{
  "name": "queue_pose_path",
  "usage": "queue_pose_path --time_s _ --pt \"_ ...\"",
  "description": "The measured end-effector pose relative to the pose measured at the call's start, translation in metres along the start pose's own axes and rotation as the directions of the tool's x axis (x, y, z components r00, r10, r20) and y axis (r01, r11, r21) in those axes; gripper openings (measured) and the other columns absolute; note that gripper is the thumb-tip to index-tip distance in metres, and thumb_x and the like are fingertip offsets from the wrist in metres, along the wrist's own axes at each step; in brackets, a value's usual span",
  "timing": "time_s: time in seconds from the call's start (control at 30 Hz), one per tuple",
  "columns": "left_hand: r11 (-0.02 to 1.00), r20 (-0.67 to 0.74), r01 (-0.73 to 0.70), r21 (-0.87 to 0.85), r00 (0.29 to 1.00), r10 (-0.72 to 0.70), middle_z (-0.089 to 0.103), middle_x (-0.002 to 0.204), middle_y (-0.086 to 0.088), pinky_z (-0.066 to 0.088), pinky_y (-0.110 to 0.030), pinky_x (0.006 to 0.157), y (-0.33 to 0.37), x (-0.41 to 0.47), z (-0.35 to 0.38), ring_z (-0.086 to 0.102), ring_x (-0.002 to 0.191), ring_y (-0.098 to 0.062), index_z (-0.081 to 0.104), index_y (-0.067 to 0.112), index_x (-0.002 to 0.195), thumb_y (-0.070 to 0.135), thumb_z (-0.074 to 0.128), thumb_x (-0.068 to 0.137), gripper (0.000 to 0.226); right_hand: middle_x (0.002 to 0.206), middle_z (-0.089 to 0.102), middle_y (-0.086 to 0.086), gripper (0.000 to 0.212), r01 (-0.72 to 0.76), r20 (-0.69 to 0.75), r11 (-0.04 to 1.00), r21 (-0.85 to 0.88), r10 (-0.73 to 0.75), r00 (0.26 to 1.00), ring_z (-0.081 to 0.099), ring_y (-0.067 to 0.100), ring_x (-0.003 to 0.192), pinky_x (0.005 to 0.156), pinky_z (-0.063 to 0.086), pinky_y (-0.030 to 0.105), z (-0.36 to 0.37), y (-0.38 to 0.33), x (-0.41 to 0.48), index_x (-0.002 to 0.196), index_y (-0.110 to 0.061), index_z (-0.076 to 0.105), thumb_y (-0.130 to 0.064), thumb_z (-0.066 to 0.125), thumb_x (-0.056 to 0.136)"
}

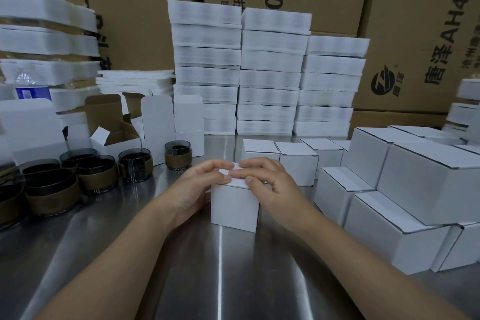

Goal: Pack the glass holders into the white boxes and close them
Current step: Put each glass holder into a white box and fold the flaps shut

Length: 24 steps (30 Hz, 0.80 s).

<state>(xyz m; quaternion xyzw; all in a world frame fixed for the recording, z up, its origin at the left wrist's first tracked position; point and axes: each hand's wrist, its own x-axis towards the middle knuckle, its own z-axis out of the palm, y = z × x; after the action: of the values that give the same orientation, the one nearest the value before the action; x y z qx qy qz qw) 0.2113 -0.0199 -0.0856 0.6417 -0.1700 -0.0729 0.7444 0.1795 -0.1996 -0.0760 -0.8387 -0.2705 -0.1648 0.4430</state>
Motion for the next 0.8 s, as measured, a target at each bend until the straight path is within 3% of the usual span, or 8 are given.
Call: queue_pose_path --time_s 0.07,0.13,0.23,0.33,0.43,0.53,0.67,0.8 --pt "0.999 -0.084 -0.025 0.027 0.996 0.027 0.071 0.085 0.001 0.053 -0.025 0.069 0.002 0.001 0.001 0.069 0.077 -0.013 0.075 0.026 0.083 0.011 0.076 0.069 0.020 0.114 0.055 -0.017 0.027 0.024 -0.071 0.995 -0.101 -0.031 0.997 0.040 0.001 0.118 0.095 0.029 0.008 -0.001 0.003 0.000 0.102 -0.035 0.070 -0.016 0.051 0.096" --pt "0.991 -0.187 -0.046 0.127 0.980 0.069 0.070 0.096 0.002 0.054 -0.025 0.078 0.001 0.002 0.000 0.069 0.087 -0.010 0.074 0.028 0.087 0.013 0.073 0.080 0.016 0.112 0.062 -0.009 0.023 0.035 -0.151 0.959 -0.281 -0.080 0.985 0.045 0.010 0.115 0.099 0.032 0.021 0.000 0.007 0.001 0.106 -0.023 0.071 -0.017 0.051 0.097" --pt "0.953 -0.243 -0.047 0.298 0.962 0.123 0.066 0.108 0.007 0.049 -0.033 0.095 -0.003 0.001 0.004 0.062 0.105 -0.012 0.070 0.036 0.093 0.031 0.070 0.083 0.011 0.104 0.068 -0.002 0.024 0.033 -0.237 0.852 -0.523 -0.183 0.954 0.057 0.022 0.104 0.090 0.035 0.030 0.005 0.007 0.002 0.101 -0.015 0.071 -0.017 0.048 0.095" --pt "0.950 -0.215 -0.060 0.305 0.968 0.130 0.068 0.104 0.014 0.047 -0.037 0.097 -0.003 -0.001 0.009 0.061 0.104 -0.009 0.071 0.039 0.098 0.039 0.059 0.090 0.015 0.089 0.070 0.001 0.020 0.044 -0.297 0.744 -0.667 -0.319 0.900 0.065 0.026 0.087 0.080 0.043 0.033 0.011 0.004 0.001 0.089 -0.011 0.072 -0.016 0.053 0.090" --pt "0.984 -0.199 -0.021 0.179 0.978 0.057 0.064 0.105 -0.002 0.050 -0.040 0.092 0.003 -0.002 0.006 0.059 0.092 -0.018 0.074 0.037 0.100 0.052 0.058 0.081 0.029 0.091 0.068 0.001 0.028 0.173 -0.222 0.716 -0.676 -0.422 0.879 0.063 0.025 0.085 0.076 0.047 0.032 0.009 -0.001 -0.001 0.099 -0.013 0.072 -0.025 0.048 0.091" --pt "0.994 -0.070 0.018 0.111 0.997 -0.010 0.055 0.093 -0.010 0.050 -0.032 0.079 0.004 -0.002 0.003 0.056 0.082 -0.020 0.070 0.034 0.111 0.058 0.049 0.073 0.049 0.093 0.066 0.003 0.027 0.331 -0.072 0.681 -0.653 -0.490 0.869 0.062 0.024 0.084 0.076 0.048 0.034 0.013 -0.007 -0.004 0.101 -0.019 0.073 -0.029 0.052 0.088" --pt "0.993 0.080 0.062 0.096 0.994 -0.070 0.067 0.097 -0.011 0.049 -0.035 0.088 0.000 0.000 0.004 0.064 0.092 -0.022 0.060 0.036 0.125 0.064 0.042 0.077 0.058 0.096 0.066 0.004 0.021 0.194 -0.097 0.660 -0.726 -0.378 0.921 0.064 0.026 0.085 0.075 0.050 0.036 0.016 -0.006 -0.006 0.095 -0.019 0.074 -0.029 0.075 0.077" --pt "0.987 0.052 0.055 0.152 0.997 -0.064 0.074 0.103 -0.001 0.049 -0.027 0.080 -0.003 0.002 0.008 0.070 0.095 -0.015 0.047 0.047 0.125 0.070 0.048 0.077 0.053 0.090 0.067 0.005 0.033 0.011 -0.227 0.620 -0.784 -0.304 0.925 0.065 0.026 0.077 0.070 0.051 0.035 0.007 0.003 -0.003 0.092 -0.014 0.075 -0.012 0.083 0.060"
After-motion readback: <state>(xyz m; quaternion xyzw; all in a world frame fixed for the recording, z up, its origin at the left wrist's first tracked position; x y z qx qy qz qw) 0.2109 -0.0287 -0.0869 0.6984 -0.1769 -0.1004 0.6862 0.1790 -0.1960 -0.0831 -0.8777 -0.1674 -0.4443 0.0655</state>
